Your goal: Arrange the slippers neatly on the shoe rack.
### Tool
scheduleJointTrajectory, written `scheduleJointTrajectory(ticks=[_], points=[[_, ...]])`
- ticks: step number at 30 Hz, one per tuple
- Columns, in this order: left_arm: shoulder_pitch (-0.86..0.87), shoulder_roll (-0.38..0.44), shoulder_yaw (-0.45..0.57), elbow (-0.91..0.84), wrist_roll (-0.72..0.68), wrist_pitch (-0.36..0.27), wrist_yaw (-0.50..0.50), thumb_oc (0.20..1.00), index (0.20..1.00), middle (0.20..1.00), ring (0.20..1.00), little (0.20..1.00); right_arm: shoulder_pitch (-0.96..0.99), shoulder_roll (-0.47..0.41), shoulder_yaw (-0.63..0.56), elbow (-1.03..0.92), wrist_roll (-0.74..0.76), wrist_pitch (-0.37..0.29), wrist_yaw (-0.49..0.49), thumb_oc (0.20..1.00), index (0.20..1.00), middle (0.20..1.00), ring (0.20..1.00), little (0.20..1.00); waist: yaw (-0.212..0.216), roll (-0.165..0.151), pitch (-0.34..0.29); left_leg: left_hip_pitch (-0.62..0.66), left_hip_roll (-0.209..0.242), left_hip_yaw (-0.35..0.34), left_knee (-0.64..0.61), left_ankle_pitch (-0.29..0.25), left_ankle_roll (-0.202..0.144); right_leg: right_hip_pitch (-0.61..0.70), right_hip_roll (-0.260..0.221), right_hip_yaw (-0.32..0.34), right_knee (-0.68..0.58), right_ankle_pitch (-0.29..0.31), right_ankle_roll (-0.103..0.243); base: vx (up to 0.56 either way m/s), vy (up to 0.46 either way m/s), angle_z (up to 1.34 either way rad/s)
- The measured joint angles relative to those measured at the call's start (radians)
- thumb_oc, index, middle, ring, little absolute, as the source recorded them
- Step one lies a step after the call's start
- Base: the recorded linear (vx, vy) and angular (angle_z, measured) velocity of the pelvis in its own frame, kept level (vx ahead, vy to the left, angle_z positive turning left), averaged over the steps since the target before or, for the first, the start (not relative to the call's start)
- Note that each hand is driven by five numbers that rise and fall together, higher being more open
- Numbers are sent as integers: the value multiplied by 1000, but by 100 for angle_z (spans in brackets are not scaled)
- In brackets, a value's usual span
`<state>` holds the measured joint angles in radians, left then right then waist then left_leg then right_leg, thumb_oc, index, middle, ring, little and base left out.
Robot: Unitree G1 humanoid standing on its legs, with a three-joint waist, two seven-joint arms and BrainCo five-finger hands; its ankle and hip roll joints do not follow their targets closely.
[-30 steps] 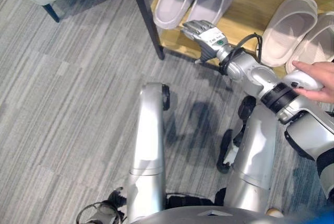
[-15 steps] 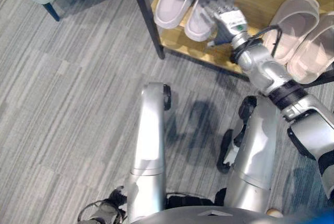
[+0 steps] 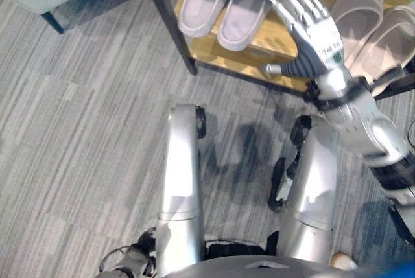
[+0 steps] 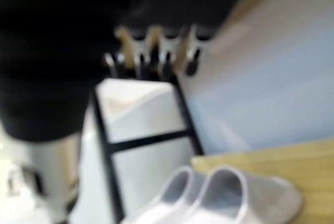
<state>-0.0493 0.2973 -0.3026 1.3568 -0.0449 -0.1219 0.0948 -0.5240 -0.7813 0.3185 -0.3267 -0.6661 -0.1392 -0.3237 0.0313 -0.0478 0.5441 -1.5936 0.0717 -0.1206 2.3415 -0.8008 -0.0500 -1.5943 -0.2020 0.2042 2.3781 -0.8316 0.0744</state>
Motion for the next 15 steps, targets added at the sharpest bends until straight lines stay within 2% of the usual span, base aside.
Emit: scheduleJointTrajectory(ticks=[4,6,7,8,9,10,11,12,13,14,15], points=[[-4,-1,9,-2,13,-3,-1,1000,1000,1000,1000,1000,119,-27,-43,-32,17,-32,16,1000,1000,1000,1000,1000,-17,-1,0,7,-1,-3,-6,0,-1,4,-1,-3,3,-2,-1,-15,-62,3],[-48,-2,51,-39,18,-5,-2,1000,1000,1000,1000,1000,246,-26,-65,-10,59,-53,52,1000,1000,1000,1000,1000,-20,0,-1,27,-2,7,-79,18,6,28,-14,-28,-60,-2,-11,-215,-24,16],[-101,0,50,-54,18,-2,-1,1000,1000,1000,1000,1000,296,-9,-68,65,81,-68,59,1000,1000,1000,1000,1000,-22,3,-7,40,-12,7,-180,73,-12,52,-46,-76,-147,15,-51,-302,-27,33],[-145,4,56,-85,18,-7,-1,1000,1000,1000,1000,1000,312,13,-63,140,95,-66,65,1000,1000,1000,1000,1000,-18,7,-10,42,-21,5,-282,120,-22,69,-66,-115,-241,37,-73,-171,-17,46],[-193,3,93,-108,17,-21,0,1000,1000,1000,1000,1000,313,16,-36,229,97,-62,75,1000,1000,1000,1000,1000,-16,6,-10,62,-27,5,-404,189,-37,97,-70,-153,-353,91,-43,-139,2,43],[-226,-2,99,-118,15,-21,3,1000,1000,1000,1000,1000,308,18,-21,290,96,-62,82,1000,1000,1000,1000,1000,-12,6,-10,81,-29,10,-485,224,-35,122,-75,-176,-425,121,-72,-84,-2,42],[-247,-8,107,-124,12,-33,8,1000,1000,1000,1000,1000,296,14,8,351,95,-53,90,1000,1000,1000,1000,1000,-9,8,-11,124,-29,17,-568,261,-40,168,-80,-192,-501,148,-76,-74,-2,29],[-237,-15,106,-122,-1,-43,26,1000,1000,1000,1000,1000,305,21,9,372,95,-49,93,1000,1000,1000,1000,1000,-6,8,-12,204,-12,22,-652,278,-26,252,-80,-217,-585,159,-97,-99,30,14],[-226,-20,106,-117,-8,-40,33,1000,1000,1000,1000,1000,300,34,3,386,95,-48,84,1000,1000,1000,1000,1000,-2,10,-16,256,-1,25,-692,278,-25,306,-78,-233,-627,162,-102,-124,91,-2],[-192,-23,67,-119,-17,-34,43,1000,1000,1000,1000,1000,289,43,5,446,100,-53,61,1000,1000,1000,1000,1000,-3,23,-64,330,7,27,-763,281,-21,389,-82,-264,-711,169,-104,-131,91,1],[-185,-21,58,-129,-21,-30,49,1000,1000,1000,1000,1000,285,82,-9,532,121,-46,46,1000,1000,1000,1000,1000,-2,22,-89,377,11,30,-834,294,-21,436,-82,-278,-778,188,-99,-94,61,8]])
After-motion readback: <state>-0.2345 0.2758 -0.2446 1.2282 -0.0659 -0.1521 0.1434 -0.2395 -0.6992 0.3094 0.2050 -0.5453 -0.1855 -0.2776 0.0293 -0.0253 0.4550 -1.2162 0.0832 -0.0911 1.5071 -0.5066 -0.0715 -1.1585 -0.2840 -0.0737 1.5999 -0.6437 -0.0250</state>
